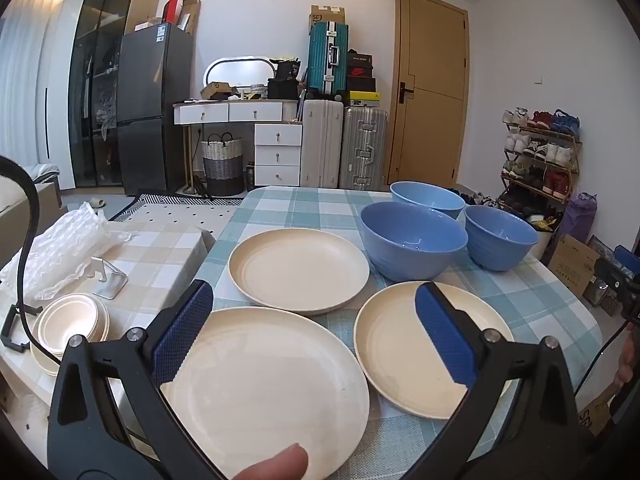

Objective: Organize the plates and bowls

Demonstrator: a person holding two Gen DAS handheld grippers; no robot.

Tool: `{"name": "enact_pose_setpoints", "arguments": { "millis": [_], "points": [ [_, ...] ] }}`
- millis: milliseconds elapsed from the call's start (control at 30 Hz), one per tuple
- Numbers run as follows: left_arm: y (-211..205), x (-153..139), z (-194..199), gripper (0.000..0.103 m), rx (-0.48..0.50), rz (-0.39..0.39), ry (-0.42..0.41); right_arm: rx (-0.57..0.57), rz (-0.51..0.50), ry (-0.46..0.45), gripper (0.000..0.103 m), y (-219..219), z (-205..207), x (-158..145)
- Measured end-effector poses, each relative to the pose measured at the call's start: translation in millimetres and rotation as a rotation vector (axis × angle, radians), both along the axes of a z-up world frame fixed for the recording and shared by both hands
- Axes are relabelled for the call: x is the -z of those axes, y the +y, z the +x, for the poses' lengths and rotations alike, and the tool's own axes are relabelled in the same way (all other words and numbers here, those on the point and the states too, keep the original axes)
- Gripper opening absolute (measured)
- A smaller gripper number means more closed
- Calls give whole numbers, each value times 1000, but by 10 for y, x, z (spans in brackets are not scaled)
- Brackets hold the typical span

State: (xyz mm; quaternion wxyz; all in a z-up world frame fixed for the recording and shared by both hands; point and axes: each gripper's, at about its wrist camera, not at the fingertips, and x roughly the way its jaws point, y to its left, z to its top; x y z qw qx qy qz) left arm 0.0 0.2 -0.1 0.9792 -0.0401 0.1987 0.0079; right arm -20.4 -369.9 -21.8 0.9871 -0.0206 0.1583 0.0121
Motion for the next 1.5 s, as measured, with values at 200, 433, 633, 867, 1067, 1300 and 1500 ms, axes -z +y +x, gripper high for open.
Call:
{"name": "enact_pose_setpoints", "arguments": {
  "millis": [200, 433, 633, 867, 1067, 1300, 1500],
  "points": [
    [9, -1, -7, 101, 4, 10, -2, 4, -22, 6, 103, 50, 9, -2],
    [23, 19, -25, 101, 0, 1, 4, -2, -26, 11, 103, 31, 63, -37],
    [22, 29, -15, 101, 2, 3, 9, -3, -14, 2, 103, -6, 3, -6],
    [77, 65, -14, 101, 4, 8, 11, -1, -14, 3, 103, 2, -1, 8],
    [58, 64, -6, 101, 7, 12, 13, 4, -10, 4, 103, -8, -2, 13],
    [43, 67, 4, 101, 6, 14, 14, 3, -8, 6, 103, -19, -7, 21],
    [31, 61, 16, 101, 7, 17, 15, 3, -7, 7, 103, -20, -8, 21]
  ]
}}
